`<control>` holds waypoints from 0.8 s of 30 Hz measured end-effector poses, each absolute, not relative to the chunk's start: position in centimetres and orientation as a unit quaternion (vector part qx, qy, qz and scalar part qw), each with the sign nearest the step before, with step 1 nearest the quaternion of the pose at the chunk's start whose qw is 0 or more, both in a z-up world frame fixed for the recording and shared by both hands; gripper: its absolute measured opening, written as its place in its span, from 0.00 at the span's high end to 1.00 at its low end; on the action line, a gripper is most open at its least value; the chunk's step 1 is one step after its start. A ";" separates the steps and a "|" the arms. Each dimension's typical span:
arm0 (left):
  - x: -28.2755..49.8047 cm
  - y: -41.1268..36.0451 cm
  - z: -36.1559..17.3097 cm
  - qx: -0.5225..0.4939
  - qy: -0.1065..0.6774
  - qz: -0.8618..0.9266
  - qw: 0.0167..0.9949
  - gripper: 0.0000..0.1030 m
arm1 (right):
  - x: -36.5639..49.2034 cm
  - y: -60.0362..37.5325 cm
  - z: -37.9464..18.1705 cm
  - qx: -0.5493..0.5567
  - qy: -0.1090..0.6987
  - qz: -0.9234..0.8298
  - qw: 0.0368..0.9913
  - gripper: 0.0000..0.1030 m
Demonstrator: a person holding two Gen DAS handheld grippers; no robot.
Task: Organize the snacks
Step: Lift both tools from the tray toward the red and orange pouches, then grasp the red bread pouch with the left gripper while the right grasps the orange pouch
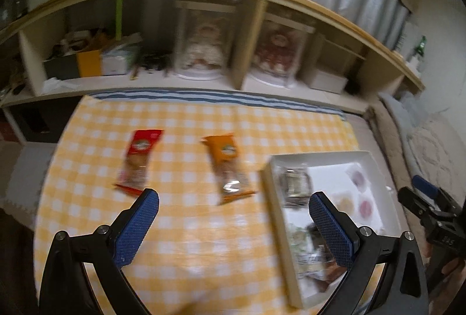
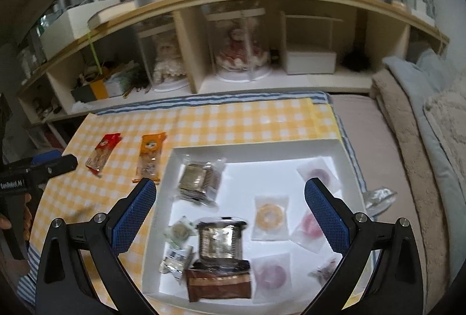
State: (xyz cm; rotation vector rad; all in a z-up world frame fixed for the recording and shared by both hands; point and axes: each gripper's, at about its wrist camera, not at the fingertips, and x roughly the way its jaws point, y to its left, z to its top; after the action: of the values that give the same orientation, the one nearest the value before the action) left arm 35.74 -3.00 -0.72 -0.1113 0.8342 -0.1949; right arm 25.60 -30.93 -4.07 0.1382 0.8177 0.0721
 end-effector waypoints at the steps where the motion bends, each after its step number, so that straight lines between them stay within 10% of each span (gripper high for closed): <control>1: 35.6 -2.3 -0.8 -0.054 0.405 -0.090 0.908 0.00 | 25.8 -30.3 -4.1 0.067 0.397 0.042 0.914 0.00; 24: 44.8 4.9 -8.5 0.026 0.452 -0.022 0.892 0.00 | 37.9 -15.8 -10.1 0.097 0.442 0.175 0.874 0.00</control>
State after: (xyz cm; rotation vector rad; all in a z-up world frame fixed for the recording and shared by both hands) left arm 44.78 4.90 -8.54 0.0533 0.9375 -0.0459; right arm 37.90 -15.84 -10.06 0.2023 0.9236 0.3646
